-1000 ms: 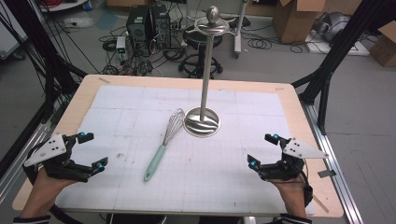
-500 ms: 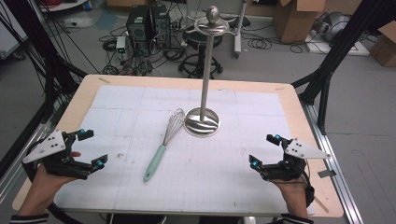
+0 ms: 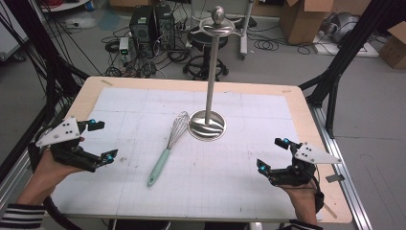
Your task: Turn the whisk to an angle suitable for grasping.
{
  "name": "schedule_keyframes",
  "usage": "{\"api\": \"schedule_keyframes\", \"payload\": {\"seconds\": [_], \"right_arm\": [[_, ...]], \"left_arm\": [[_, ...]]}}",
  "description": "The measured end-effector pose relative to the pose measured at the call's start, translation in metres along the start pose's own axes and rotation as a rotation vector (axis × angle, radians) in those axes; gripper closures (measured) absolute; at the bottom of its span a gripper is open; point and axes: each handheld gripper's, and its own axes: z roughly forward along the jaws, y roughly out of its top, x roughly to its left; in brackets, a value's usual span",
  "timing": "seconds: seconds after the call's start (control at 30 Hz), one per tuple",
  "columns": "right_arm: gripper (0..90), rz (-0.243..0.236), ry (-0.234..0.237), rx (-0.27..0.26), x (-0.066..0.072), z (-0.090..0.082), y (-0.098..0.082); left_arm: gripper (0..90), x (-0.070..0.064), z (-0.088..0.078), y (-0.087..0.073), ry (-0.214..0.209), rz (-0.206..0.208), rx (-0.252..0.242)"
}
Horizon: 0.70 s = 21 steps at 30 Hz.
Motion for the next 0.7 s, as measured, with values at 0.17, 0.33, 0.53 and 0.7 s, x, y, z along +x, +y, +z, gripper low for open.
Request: {"api": "schedule_keyframes", "payload": {"seconds": [0.17,0.33,0.53,0.7], "right_arm": [[0.9,0.001,0.004,0.003,0.0,0.001,0.0],[0.9,0.001,0.007,0.001,0.0,0.001,0.0],[0.9,0.003,0.009,0.004,0.001,0.001,-0.001],[0.9,-0.001,0.008,-0.001,-0.001,0.0,-0.001]], "left_arm": [[1.7,0.001,0.009,0.016,-0.034,0.023,0.035],[1.7,-0.002,0.02,0.025,-0.064,0.055,0.065],[1.8,-0.006,0.033,0.034,-0.103,0.088,0.104],[1.8,-0.012,0.046,0.04,-0.145,0.129,0.14]]}}
